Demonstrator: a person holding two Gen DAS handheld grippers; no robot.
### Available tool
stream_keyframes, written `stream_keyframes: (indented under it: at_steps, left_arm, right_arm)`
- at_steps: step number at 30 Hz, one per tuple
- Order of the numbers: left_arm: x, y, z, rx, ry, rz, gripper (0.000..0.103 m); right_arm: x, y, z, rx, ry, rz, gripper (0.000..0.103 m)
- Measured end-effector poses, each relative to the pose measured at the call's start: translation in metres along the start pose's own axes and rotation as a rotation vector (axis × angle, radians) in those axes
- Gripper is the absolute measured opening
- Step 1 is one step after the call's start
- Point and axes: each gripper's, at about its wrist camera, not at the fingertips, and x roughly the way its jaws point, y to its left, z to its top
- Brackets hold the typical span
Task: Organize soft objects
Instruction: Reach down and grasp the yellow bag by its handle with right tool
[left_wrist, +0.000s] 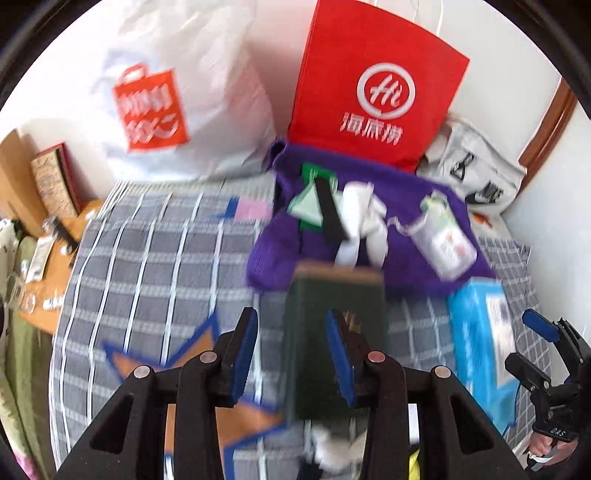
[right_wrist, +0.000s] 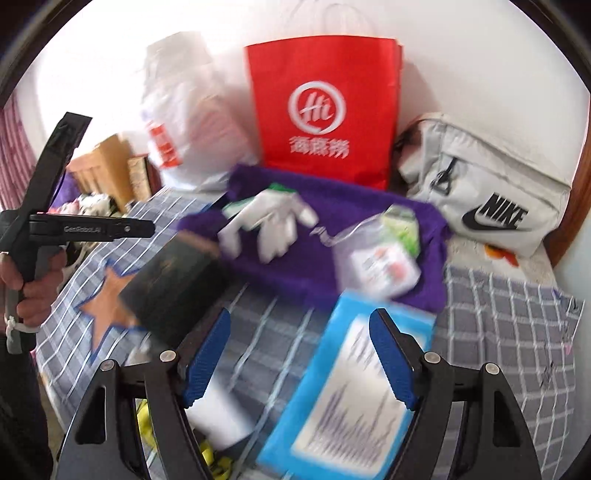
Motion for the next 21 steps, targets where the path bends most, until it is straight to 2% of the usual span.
stream_keyframes:
  at_steps: [7,12,17,19,21]
  left_arm:
    - [-0.014,0.015,-0.059,-0.033,0.023,-0.013,0.037]
    - [-0.014,0.018,-0.097,-0.033,0.045,-0.018,0.037]
    - [-0.016,0.015,-0.125,-0.015,0.067,-0.029,0.037]
    - [-0.016,0.015,-0.13,-0.02,0.073,-0.036,0.037]
    - [-0.015,0.014,-0.135,-0.017,0.078,-0.044,0.037]
  right_arm:
    - [-0.017,0.034,-0.057,0.037,0.053,0.051,0.077]
    - [-0.014,0.043,-0.094,0.088,0.089,0.049,0.077]
    - [0.001,0.047,-0.109,0.118,0.107,0.062,0.076]
    - [0.012,0.051,-0.112,0.108,0.108,0.055,0.073]
    - [0.023,0.052,-0.116,0.106,0.13,0.048,0.055]
